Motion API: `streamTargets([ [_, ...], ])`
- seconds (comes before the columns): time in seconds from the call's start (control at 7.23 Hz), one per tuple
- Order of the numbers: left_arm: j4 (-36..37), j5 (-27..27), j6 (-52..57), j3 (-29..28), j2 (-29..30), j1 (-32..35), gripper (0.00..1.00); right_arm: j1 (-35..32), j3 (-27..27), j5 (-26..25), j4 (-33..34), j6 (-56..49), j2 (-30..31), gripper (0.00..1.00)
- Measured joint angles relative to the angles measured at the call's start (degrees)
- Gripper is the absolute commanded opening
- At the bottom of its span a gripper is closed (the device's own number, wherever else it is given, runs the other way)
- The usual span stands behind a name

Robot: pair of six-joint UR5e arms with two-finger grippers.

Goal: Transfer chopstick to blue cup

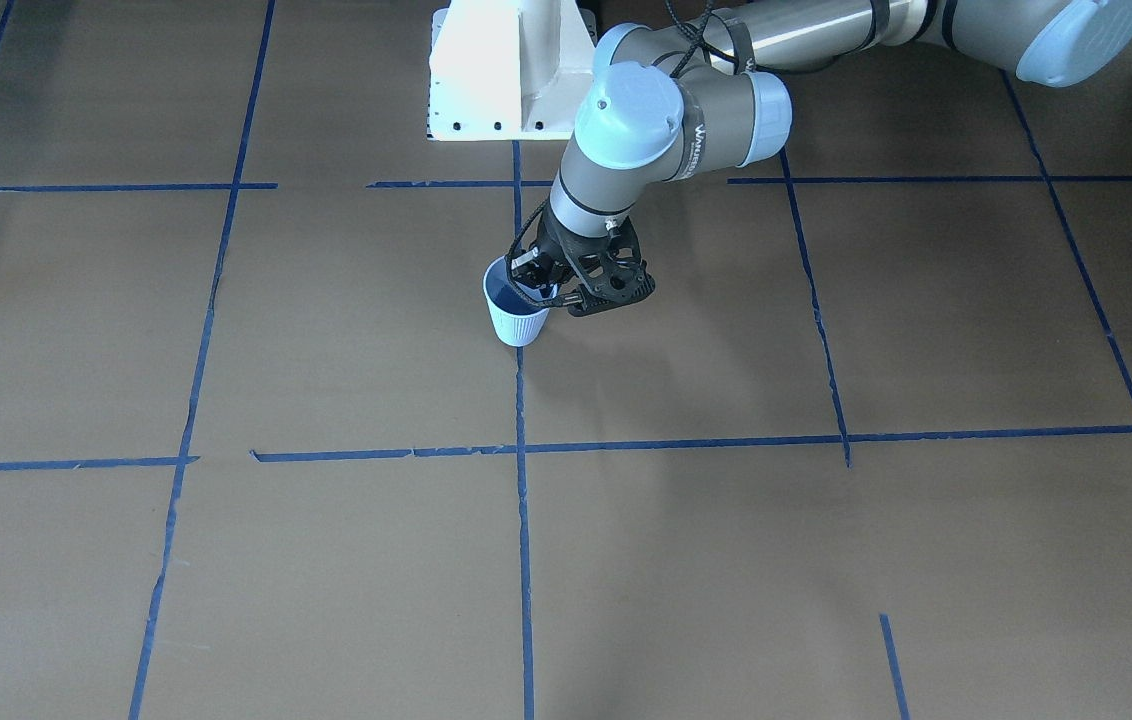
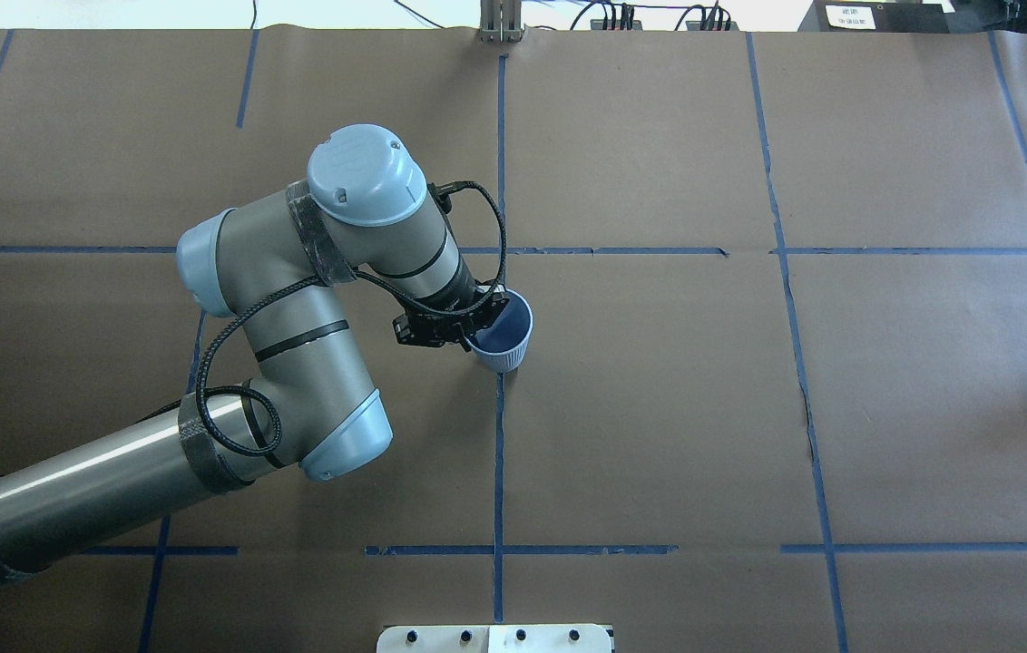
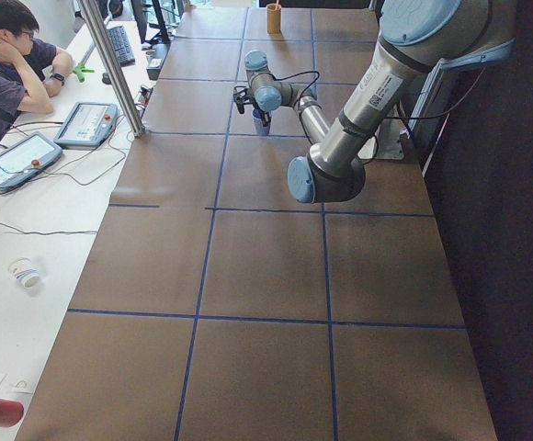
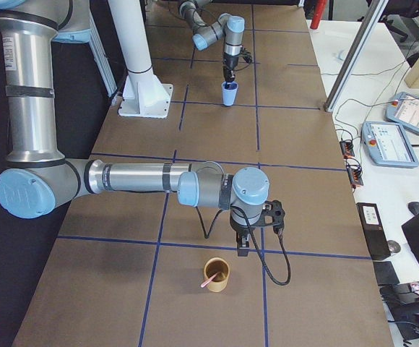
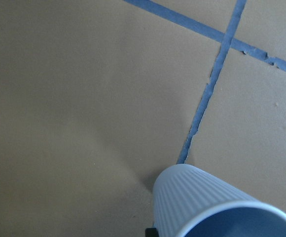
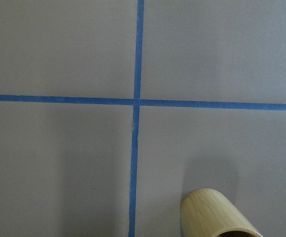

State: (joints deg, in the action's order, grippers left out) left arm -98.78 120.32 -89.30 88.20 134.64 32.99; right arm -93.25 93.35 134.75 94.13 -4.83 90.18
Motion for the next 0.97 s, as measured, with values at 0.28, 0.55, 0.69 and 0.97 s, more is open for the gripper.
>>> streamTargets([
  [0.28,-0.2,0.0,0.2,-0.1,-0.1,0.0,1.0,0.0,0.0,0.0,0.0,0.0,0.0,1.0],
  [0.55,-0.2,0.0,0.5,0.2,-0.2,0.0,1.0,0.0,0.0,0.0,-0.1,0.1,-0.1,1.0],
  [0.69,-0.1,0.1,0.6,0.7,-0.2,0.5,1.0,0.0,0.0,0.0,-0.1,0.1,-0.1,1.0],
  [0.97,0.4,2.3,0.6,4.2,-1.1,3.7,1.0,0.0,0.4,0.1,0.0,0.5,-0.6,1.0],
])
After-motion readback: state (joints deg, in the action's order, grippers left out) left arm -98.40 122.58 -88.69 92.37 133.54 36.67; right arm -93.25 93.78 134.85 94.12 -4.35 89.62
